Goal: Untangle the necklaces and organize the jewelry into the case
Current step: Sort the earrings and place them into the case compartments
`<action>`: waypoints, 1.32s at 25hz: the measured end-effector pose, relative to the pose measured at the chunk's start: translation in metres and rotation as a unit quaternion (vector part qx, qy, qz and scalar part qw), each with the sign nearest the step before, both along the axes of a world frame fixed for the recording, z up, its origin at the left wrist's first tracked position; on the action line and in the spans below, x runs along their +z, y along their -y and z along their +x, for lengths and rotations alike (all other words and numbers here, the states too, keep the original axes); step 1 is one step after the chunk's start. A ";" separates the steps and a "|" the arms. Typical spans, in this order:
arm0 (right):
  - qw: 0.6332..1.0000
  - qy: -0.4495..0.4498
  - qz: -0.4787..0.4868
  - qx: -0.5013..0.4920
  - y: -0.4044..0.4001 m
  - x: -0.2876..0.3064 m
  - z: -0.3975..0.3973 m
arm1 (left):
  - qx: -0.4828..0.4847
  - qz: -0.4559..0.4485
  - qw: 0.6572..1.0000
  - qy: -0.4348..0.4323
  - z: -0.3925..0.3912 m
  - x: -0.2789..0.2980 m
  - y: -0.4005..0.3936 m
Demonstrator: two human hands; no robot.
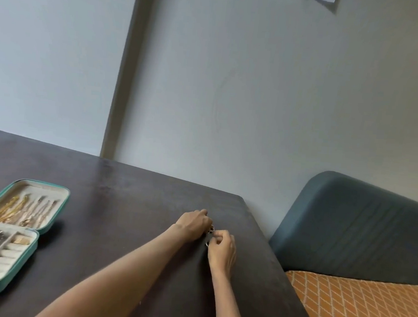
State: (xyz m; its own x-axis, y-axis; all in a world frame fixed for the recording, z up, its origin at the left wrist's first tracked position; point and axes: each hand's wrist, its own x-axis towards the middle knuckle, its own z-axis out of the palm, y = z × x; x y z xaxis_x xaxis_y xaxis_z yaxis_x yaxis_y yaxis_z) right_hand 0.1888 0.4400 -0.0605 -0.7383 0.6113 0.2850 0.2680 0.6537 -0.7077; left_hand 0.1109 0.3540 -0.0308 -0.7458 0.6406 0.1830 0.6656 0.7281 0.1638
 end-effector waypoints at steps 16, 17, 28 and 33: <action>0.953 -0.170 -0.203 0.150 0.065 0.042 0.015 | -0.058 0.432 0.869 0.234 0.028 0.034 0.109; 0.949 -0.163 -0.215 0.163 0.075 0.048 0.015 | -0.051 0.438 0.865 0.238 0.031 0.038 0.119; 0.925 -0.071 -0.026 0.372 0.183 0.060 0.033 | -0.035 0.303 0.899 0.315 0.054 0.053 0.272; 0.898 -0.034 -0.029 0.437 0.242 0.049 0.033 | 0.009 0.287 0.889 0.356 0.066 0.047 0.341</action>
